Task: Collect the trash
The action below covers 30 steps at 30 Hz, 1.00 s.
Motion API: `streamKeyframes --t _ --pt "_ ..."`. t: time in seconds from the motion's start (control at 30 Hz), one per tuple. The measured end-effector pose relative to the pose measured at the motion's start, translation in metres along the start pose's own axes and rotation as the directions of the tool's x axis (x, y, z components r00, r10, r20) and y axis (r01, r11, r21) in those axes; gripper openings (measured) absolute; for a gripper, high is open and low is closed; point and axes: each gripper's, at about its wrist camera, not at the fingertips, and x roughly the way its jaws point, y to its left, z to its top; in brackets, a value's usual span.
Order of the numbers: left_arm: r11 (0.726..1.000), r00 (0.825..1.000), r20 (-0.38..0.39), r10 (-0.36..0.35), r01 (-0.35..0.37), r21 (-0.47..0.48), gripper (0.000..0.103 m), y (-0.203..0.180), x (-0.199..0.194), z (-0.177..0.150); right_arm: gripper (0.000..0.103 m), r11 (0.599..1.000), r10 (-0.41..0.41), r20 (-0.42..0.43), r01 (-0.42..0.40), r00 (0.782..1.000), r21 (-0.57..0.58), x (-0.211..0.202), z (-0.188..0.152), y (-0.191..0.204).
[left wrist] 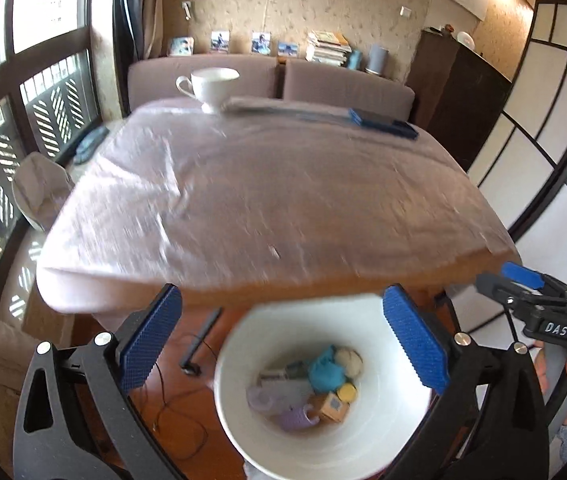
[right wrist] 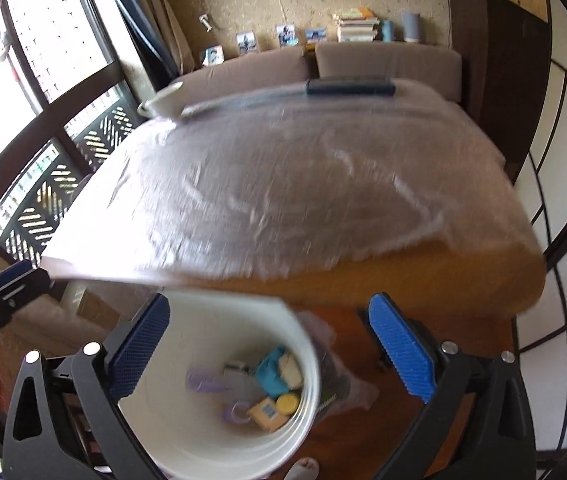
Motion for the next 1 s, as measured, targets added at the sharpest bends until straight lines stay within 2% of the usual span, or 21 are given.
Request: streamKeyframes --t 0.13,0.2,0.43,0.7,1.0 --pt "1.000 0.999 0.026 0.027 -0.027 -0.003 0.101 0.021 0.026 0.041 0.098 0.998 -0.055 0.051 0.055 0.997 -0.002 0.011 0.043 -0.005" --pt "1.000 1.000 0.026 0.016 -0.016 -0.006 0.101 0.031 0.042 0.058 0.098 0.997 -0.079 0.067 0.078 0.995 0.011 0.022 0.062 -0.008" --pt "1.000 1.000 -0.006 0.020 -0.020 0.005 0.101 0.062 0.107 0.112 0.098 0.984 -0.173 0.054 0.170 0.983 0.052 0.081 0.119 -0.027" --pt "0.999 0.996 -0.077 0.039 -0.039 0.010 0.101 0.078 0.181 0.139 0.098 0.965 -0.253 0.005 0.252 0.967 0.066 0.144 0.161 -0.066" --pt "0.996 0.990 -0.110 0.088 -0.090 -0.011 0.101 0.090 0.223 0.161 0.098 0.949 -0.305 -0.051 0.308 0.951 0.070 0.188 0.189 -0.116"
